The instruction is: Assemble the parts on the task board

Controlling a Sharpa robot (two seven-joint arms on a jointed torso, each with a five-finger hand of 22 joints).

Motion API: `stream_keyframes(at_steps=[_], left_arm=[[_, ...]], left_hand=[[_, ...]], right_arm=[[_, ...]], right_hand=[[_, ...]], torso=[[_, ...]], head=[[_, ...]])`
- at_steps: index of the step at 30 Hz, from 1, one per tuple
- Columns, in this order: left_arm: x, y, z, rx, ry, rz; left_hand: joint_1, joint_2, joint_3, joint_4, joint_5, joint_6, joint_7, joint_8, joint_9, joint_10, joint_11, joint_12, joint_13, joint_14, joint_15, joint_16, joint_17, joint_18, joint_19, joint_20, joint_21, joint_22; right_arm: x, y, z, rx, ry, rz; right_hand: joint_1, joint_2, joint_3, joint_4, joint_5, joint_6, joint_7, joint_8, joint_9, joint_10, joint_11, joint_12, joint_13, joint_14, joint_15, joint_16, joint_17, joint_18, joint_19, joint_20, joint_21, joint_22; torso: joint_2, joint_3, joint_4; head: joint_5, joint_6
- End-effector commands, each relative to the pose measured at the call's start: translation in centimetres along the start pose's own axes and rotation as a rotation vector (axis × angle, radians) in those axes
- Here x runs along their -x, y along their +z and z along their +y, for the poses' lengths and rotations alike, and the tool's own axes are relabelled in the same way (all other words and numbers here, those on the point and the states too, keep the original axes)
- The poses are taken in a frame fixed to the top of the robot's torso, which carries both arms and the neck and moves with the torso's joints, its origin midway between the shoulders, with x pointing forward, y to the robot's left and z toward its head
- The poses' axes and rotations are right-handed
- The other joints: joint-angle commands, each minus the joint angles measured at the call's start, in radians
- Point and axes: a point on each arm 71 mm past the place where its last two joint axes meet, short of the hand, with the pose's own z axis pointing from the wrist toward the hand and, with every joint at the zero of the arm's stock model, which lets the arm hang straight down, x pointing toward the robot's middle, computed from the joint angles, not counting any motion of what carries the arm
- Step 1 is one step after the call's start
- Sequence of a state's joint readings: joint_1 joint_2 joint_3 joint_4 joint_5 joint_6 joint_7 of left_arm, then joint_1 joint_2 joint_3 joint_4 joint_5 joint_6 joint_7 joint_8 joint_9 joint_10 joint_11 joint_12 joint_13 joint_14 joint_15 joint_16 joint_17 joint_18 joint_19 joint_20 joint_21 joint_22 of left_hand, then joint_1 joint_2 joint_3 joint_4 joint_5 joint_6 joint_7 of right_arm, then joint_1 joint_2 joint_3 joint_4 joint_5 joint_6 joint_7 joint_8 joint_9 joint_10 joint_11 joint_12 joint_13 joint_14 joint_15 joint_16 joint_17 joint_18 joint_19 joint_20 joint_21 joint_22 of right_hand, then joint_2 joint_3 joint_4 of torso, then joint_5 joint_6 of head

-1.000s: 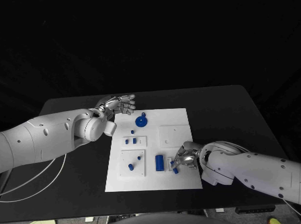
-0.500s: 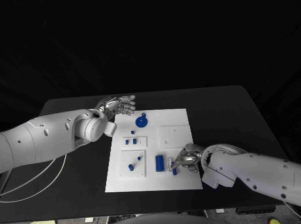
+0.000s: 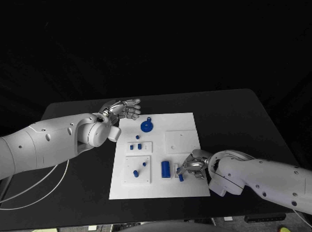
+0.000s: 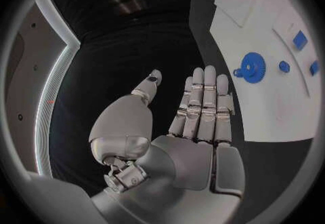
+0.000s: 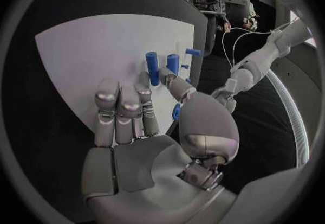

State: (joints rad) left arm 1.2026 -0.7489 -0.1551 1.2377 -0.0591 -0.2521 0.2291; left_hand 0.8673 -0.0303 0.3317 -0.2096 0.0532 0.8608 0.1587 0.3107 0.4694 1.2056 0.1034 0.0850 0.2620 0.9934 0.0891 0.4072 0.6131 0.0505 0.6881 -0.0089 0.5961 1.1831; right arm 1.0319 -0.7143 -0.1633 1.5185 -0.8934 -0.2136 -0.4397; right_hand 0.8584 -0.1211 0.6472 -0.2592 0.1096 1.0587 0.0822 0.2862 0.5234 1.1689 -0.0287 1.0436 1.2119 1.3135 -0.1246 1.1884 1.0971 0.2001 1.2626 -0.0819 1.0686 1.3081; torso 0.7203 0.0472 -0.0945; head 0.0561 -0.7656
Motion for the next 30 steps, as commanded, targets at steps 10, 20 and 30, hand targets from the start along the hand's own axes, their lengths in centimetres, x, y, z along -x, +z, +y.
stream_keyframes(at_steps=[10, 20, 30], left_arm=[[-0.24, 0.02, -0.12, -0.008, 0.002, 0.014], [-0.25, 0.03, -0.11, -0.006, 0.002, 0.015], [-0.21, 0.02, -0.09, -0.003, 0.003, 0.015]], left_hand=[[0.001, 0.009, 0.002, -0.005, 0.0, 0.002, 0.001, 0.004, -0.002, 0.002, 0.0, -0.001, 0.0, 0.006, 0.001, -0.007, 0.002, 0.015, 0.006, 0.0, -0.003, 0.001], [0.001, 0.01, 0.002, -0.005, 0.0, 0.002, 0.001, 0.005, -0.002, 0.002, 0.0, -0.001, 0.0, 0.006, 0.001, -0.008, 0.003, 0.015, 0.006, 0.0, -0.004, 0.002], [0.001, 0.01, 0.001, -0.005, 0.0, 0.002, 0.001, 0.005, -0.002, 0.002, 0.001, -0.001, 0.0, 0.006, 0.001, -0.008, 0.003, 0.015, 0.006, 0.0, -0.004, 0.003]], right_arm=[[0.09, -0.18, 0.56, 0.03, 0.009, -0.014], [0.11, -0.09, 0.87, 0.038, -0.001, -0.026], [0.24, 0.0, 0.92, 0.04, -0.027, -0.042]], right_hand=[[-0.01, -0.002, -0.004, -0.002, 0.009, 0.007, 0.0, 0.006, 0.0, 0.005, 0.0, 0.005, -0.002, 0.004, -0.007, 0.0, 0.001, 0.062, 0.001, 0.004, 0.004, 0.014], [-0.01, -0.002, -0.005, -0.002, 0.01, 0.008, 0.0, 0.007, 0.0, 0.005, 0.0, 0.005, -0.002, 0.004, -0.007, 0.0, 0.002, 0.062, 0.001, 0.004, 0.005, 0.014], [-0.012, -0.006, -0.006, -0.003, 0.01, 0.007, 0.0, 0.006, 0.0, 0.005, 0.0, 0.005, -0.002, 0.004, -0.008, 0.0, 0.002, 0.062, 0.001, 0.004, 0.005, 0.014]], torso=[[0.0, -0.0002, 0.0], [0.0, -0.0005, 0.0], [0.0, -0.0005, -0.0002]], head=[[0.0, 0.001], [0.001, 0.001], [0.001, 0.002]])
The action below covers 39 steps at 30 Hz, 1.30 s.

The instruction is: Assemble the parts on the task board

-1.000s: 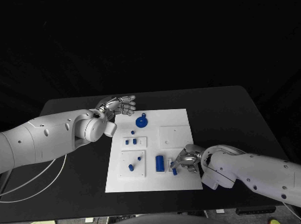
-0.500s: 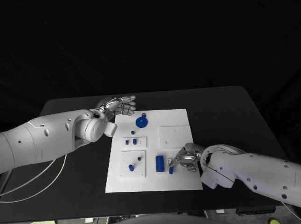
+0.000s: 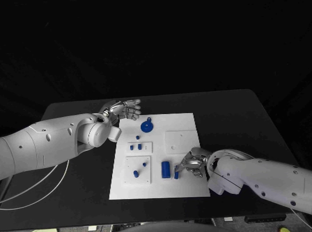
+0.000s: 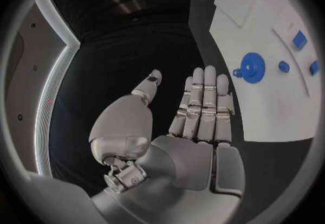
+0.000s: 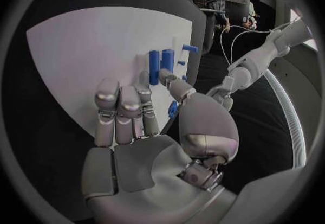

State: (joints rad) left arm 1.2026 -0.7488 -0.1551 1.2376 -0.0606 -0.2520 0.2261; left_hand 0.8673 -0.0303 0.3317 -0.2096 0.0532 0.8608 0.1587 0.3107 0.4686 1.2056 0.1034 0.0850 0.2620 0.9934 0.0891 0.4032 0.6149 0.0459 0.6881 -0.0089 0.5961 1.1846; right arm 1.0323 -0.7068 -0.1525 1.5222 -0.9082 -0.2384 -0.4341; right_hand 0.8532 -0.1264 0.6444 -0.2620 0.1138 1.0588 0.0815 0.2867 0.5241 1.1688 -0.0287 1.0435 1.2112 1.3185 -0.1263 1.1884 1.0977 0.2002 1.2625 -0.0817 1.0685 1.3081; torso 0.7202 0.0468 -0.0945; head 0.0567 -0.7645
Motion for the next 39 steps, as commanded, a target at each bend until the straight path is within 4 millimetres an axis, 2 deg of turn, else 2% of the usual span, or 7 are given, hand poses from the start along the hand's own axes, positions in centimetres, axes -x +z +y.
stream_keyframes(at_steps=[1, 4, 8, 18, 24, 31, 39], left_arm=[[-0.2, 0.0, -0.1, -0.006, 0.002, 0.014], [-0.2, 0.0, -0.1, -0.005, 0.002, 0.015], [-0.2, 0.0, -0.1, -0.004, 0.003, 0.014], [-0.1, 0.0, -0.1, -0.002, 0.005, 0.015], [-0.1, -0.1, -0.1, -0.002, 0.005, 0.015], [0.0, -0.1, -0.1, -0.002, 0.005, 0.014], [0.0, -0.1, -0.1, -0.002, 0.005, 0.015]], left_hand=[[0.001, 0.01, 0.001, -0.005, 0.0, 0.002, 0.001, 0.005, -0.001, 0.002, 0.001, -0.001, 0.0, 0.006, 0.001, -0.004, 0.002, 0.019, 0.006, 0.0, -0.004, 0.001], [0.0, 0.01, 0.001, -0.005, 0.0, 0.002, 0.001, 0.005, -0.001, 0.002, 0.001, -0.001, 0.0, 0.006, 0.001, -0.005, 0.002, 0.019, 0.006, 0.0, -0.004, 0.001], [0.0, 0.01, 0.001, -0.005, 0.0, 0.002, 0.001, 0.005, -0.001, 0.001, 0.001, -0.001, 0.0, 0.006, 0.001, -0.005, 0.002, 0.019, 0.006, 0.0, -0.004, 0.001], [0.0, 0.01, 0.0, -0.005, 0.0, 0.002, 0.001, 0.005, -0.002, 0.001, 0.001, -0.001, 0.0, 0.006, 0.001, -0.006, 0.003, 0.019, 0.006, 0.0, -0.005, 0.002], [0.0, 0.01, 0.0, -0.005, 0.0, 0.002, 0.001, 0.005, -0.002, 0.001, 0.001, -0.001, 0.0, 0.006, 0.001, -0.006, 0.003, 0.019, 0.006, 0.0, -0.005, 0.002], [-0.001, 0.011, 0.0, -0.004, 0.0, 0.002, 0.001, 0.005, -0.002, 0.002, 0.001, -0.001, 0.0, 0.006, 0.001, -0.006, 0.004, 0.019, 0.006, 0.0, -0.005, 0.002], [-0.001, 0.011, 0.0, -0.004, 0.0, 0.002, 0.001, 0.005, -0.002, 0.002, 0.0, -0.001, 0.0, 0.007, 0.001, -0.007, 0.004, 0.019, 0.006, 0.0, -0.005, 0.003]], right_arm=[[0.0, 0.0, 0.2, 0.018, -0.032, -0.016], [0.1, 0.0, 0.3, 0.026, -0.061, -0.034], [0.3, 0.0, 0.4, 0.036, -0.105, -0.061], [0.4, -0.1, 0.3, 0.045, -0.129, -0.075], [0.2, -0.4, -0.2, 0.038, -0.155, -0.02], [0.0, -0.7, -0.4, 0.036, -0.218, 0.027], [-0.2, -0.8, -0.6, 0.033, -0.246, 0.046]], right_hand=[[-0.007, -0.001, -0.003, -0.001, 0.006, 0.007, 0.0, 0.005, -0.001, 0.005, 0.0, 0.005, -0.001, -0.002, -0.006, 0.0, 0.001, 0.062, 0.002, 0.003, 0.005, 0.014], [-0.008, -0.008, -0.004, -0.001, 0.003, 0.005, 0.001, 0.004, -0.002, 0.004, 0.0, 0.004, -0.001, -0.002, -0.006, -0.001, 0.001, 0.062, 0.002, 0.002, 0.004, 0.013], [-0.02, -0.033, -0.008, 0.008, -0.003, 0.003, 0.001, 0.002, -0.004, 0.002, 0.001, 0.003, -0.002, -0.003, -0.006, -0.003, 0.001, 0.062, 0.003, 0.0, 0.002, 0.011], [-0.034, -0.045, -0.026, 0.011, 0.007, 0.001, 0.001, 0.002, -0.005, 0.001, 0.001, 0.003, -0.001, -0.003, -0.007, -0.004, 0.001, 0.062, 0.003, -0.003, 0.001, 0.011], [-0.054, -0.088, -0.029, 0.039, -0.001, 0.0, 0.001, 0.001, -0.006, 0.0, 0.001, 0.002, -0.001, -0.003, -0.007, -0.006, 0.001, 0.062, 0.004, -0.006, -0.004, 0.008], [-0.063, -0.125, -0.024, 0.067, -0.06, -0.005, 0.002, 0.001, -0.006, -0.003, 0.001, 0.001, 0.0, -0.003, -0.007, -0.008, 0.001, 0.062, 0.003, -0.01, -0.006, 0.008], [-0.056, -0.122, -0.043, 0.055, -0.064, -0.006, 0.001, 0.005, -0.001, -0.003, 0.0, 0.003, 0.002, -0.003, -0.008, -0.006, 0.004, 0.062, 0.002, -0.012, -0.004, 0.011]], torso=[[0.0, -0.0001, -0.0002], [0.0, 0.0003, -0.0006], [0.0, 0.0005, 0.0], [0.0, 0.0003, -0.0001], [0.0, 0.0005, 0.0002], [0.0, 0.0005, -0.0009], [0.0, 0.0011, -0.0012]], head=[[0.0, 0.001], [0.001, 0.001], [0.0, 0.001], [0.0, 0.001], [0.002, 0.001], [0.004, 0.0], [0.003, -0.001]])
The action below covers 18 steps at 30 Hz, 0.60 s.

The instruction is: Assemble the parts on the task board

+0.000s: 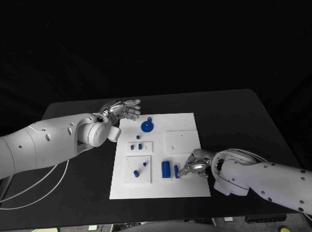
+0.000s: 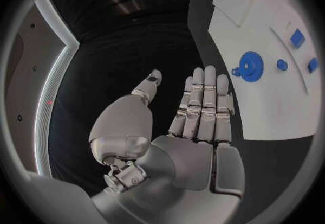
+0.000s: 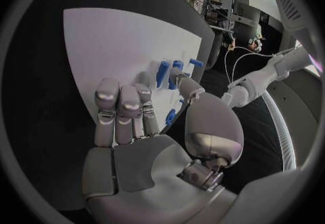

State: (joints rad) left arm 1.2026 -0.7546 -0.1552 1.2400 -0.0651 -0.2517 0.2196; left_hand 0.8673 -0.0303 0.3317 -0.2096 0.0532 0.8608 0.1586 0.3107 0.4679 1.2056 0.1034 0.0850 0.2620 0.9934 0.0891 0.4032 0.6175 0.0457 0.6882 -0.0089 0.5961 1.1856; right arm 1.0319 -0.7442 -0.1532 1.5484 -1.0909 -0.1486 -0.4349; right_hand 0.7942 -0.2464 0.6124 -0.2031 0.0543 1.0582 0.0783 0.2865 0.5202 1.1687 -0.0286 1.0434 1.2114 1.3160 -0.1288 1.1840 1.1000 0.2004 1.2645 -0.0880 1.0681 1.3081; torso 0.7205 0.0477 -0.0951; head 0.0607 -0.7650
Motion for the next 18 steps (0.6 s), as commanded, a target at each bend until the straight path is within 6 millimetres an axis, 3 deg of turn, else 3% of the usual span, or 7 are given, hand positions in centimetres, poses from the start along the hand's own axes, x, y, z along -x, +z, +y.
stream_keyframes(at_steps=[1, 9, 12, 18], left_arm=[[-0.27, 0.02, -0.13, -0.008, 0.001, 0.017], [-0.27, 0.03, -0.13, -0.008, 0.001, 0.016], [-0.29, 0.03, -0.13, -0.008, 0.001, 0.017], [-0.32, 0.05, -0.13, -0.008, 0.001, 0.017]], left_hand=[[-0.001, 0.011, 0.0, -0.005, 0.0, 0.002, 0.001, 0.005, -0.001, 0.002, 0.0, -0.001, 0.0, 0.007, 0.001, -0.007, 0.002, 0.019, 0.006, 0.0, -0.005, 0.002], [0.0, 0.011, 0.0, -0.005, 0.0, 0.003, 0.0, 0.005, -0.001, 0.002, 0.0, -0.001, 0.0, 0.007, 0.001, -0.007, 0.002, 0.019, 0.006, 0.0, -0.005, 0.002], [0.0, 0.011, -0.001, -0.005, 0.0, 0.003, 0.0, 0.005, -0.001, 0.002, 0.0, -0.001, 0.0, 0.007, 0.001, -0.007, 0.002, 0.019, 0.006, 0.0, -0.006, 0.002], [-0.001, 0.011, -0.001, -0.005, 0.0, 0.003, 0.0, 0.005, -0.001, 0.002, 0.0, -0.001, 0.0, 0.007, 0.001, -0.008, 0.003, 0.019, 0.007, 0.0, -0.006, 0.002]], right_arm=[[-0.54, -0.01, 0.27, 0.013, -0.052, 0.045], [-0.61, 0.31, 0.43, 0.011, -0.065, 0.036], [-0.65, 0.42, 0.53, 0.012, -0.067, 0.035], [-0.79, 0.6, 0.7, 0.012, -0.081, 0.032]], right_hand=[[0.003, -0.001, -0.013, -0.005, -0.005, -0.006, 0.004, 0.005, 0.003, -0.003, 0.0, 0.003, 0.002, -0.001, -0.006, -0.002, 0.002, 0.061, -0.001, -0.006, -0.003, 0.011], [0.011, 0.024, -0.028, -0.02, -0.005, -0.006, 0.003, 0.009, 0.007, -0.003, -0.001, 0.004, 0.002, -0.002, -0.006, -0.001, 0.003, 0.061, -0.002, -0.007, -0.002, 0.012], [0.015, 0.055, -0.046, -0.042, -0.005, -0.006, 0.003, 0.011, 0.01, -0.002, -0.001, 0.004, 0.003, -0.002, -0.006, 0.0, 0.005, 0.061, -0.005, -0.006, -0.001, 0.013], [0.021, 0.081, -0.057, -0.063, -0.005, -0.006, 0.002, 0.012, 0.011, -0.001, -0.002, 0.004, 0.003, -0.002, -0.006, 0.001, 0.006, 0.061, -0.006, -0.006, 0.0, 0.014]], torso=[[0.0, 0.0003, -0.0007], [0.0, 0.0, 0.0006], [0.0, -0.0006, 0.0007], [0.0, -0.0006, 0.0015]], head=[[-0.001, -0.001], [-0.001, -0.002], [-0.002, -0.003], [-0.002, -0.004]])
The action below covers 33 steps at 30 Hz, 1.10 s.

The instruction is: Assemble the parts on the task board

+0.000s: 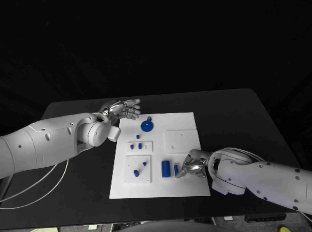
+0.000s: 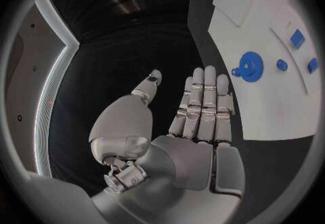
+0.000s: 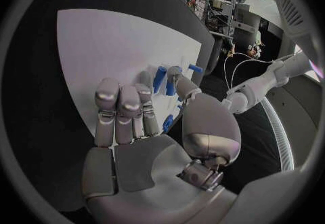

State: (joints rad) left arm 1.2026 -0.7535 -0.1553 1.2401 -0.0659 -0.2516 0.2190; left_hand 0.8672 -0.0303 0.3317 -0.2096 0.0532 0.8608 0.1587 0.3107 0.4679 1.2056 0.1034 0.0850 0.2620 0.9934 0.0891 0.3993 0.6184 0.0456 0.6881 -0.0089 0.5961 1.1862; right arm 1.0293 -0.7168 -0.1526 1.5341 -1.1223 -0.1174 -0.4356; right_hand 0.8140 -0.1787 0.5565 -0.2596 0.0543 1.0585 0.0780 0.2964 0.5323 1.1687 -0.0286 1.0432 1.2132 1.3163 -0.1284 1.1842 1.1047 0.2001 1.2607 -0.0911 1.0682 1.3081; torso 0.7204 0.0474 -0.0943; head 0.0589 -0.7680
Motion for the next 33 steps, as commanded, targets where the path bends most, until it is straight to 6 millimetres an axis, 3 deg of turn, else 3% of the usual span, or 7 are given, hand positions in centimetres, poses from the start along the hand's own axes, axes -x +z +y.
stream_keyframes(at_steps=[1, 9, 22, 33], left_arm=[[-0.24, 0.03, -0.13, -0.008, 0.001, 0.015], [-0.27, 0.05, -0.14, -0.008, 0.001, 0.015], [-0.28, 0.07, -0.13, -0.006, 0.002, 0.012], [-0.29, 0.07, -0.12, -0.005, 0.001, 0.013]], left_hand=[[-0.001, 0.011, -0.001, -0.005, 0.0, 0.003, 0.0, 0.005, -0.002, 0.002, 0.0, -0.001, 0.0, 0.007, 0.001, -0.004, 0.002, 0.019, 0.007, 0.0, -0.006, 0.002], [-0.001, 0.011, -0.001, -0.004, 0.0, 0.003, 0.0, 0.005, -0.002, 0.002, 0.0, -0.001, 0.0, 0.007, 0.001, -0.004, 0.002, 0.019, 0.007, 0.0, -0.006, 0.002], [-0.003, 0.014, -0.001, -0.002, 0.0, 0.003, 0.0, 0.006, -0.002, 0.002, 0.0, 0.0, 0.0, 0.008, 0.001, -0.005, 0.004, 0.019, 0.007, 0.0, -0.007, 0.003], [-0.003, 0.015, -0.001, -0.002, 0.0, 0.003, 0.0, 0.006, -0.002, 0.002, 0.0, 0.0, 0.0, 0.008, 0.001, -0.006, 0.004, 0.019, 0.007, 0.0, -0.007, 0.003]], right_arm=[[-0.36, 0.12, -0.14, -0.005, -0.038, 0.012], [-0.31, 0.28, -0.2, -0.007, -0.031, -0.001], [0.08, 0.4, -0.31, -0.012, -0.01, -0.051], [0.01, 0.38, -0.24, -0.008, -0.044, -0.044]], right_hand=[[0.004, 0.019, -0.001, -0.011, -0.005, -0.005, 0.002, 0.003, -0.001, -0.001, -0.002, 0.004, 0.001, -0.002, -0.007, 0.0, 0.001, 0.062, -0.002, -0.003, 0.0, 0.014], [0.034, 0.045, 0.014, -0.026, -0.005, -0.004, 0.002, 0.003, -0.001, 0.002, -0.002, 0.003, 0.0, -0.002, -0.007, 0.001, 0.002, 0.062, -0.002, -0.002, 0.001, 0.013], [0.023, 0.048, 0.032, -0.005, -0.004, 0.005, 0.001, 0.005, -0.002, 0.008, -0.003, 0.004, -0.001, 0.001, -0.006, 0.003, 0.002, 0.062, 0.004, 0.002, 0.003, 0.012], [0.063, 0.05, 0.068, -0.023, -0.004, 0.007, 0.0, 0.005, -0.004, 0.011, -0.004, 0.003, -0.001, 0.002, -0.007, 0.004, 0.003, 0.062, 0.006, 0.001, 0.006, 0.013]], torso=[[0.0, -0.0002, 0.0007], [0.0, -0.0001, -0.0002], [0.0, 0.0004, -0.0002], [0.0, -0.0003, -0.0005]], head=[[0.0, -0.001], [0.0, -0.002], [-0.002, -0.001], [-0.002, -0.004]])
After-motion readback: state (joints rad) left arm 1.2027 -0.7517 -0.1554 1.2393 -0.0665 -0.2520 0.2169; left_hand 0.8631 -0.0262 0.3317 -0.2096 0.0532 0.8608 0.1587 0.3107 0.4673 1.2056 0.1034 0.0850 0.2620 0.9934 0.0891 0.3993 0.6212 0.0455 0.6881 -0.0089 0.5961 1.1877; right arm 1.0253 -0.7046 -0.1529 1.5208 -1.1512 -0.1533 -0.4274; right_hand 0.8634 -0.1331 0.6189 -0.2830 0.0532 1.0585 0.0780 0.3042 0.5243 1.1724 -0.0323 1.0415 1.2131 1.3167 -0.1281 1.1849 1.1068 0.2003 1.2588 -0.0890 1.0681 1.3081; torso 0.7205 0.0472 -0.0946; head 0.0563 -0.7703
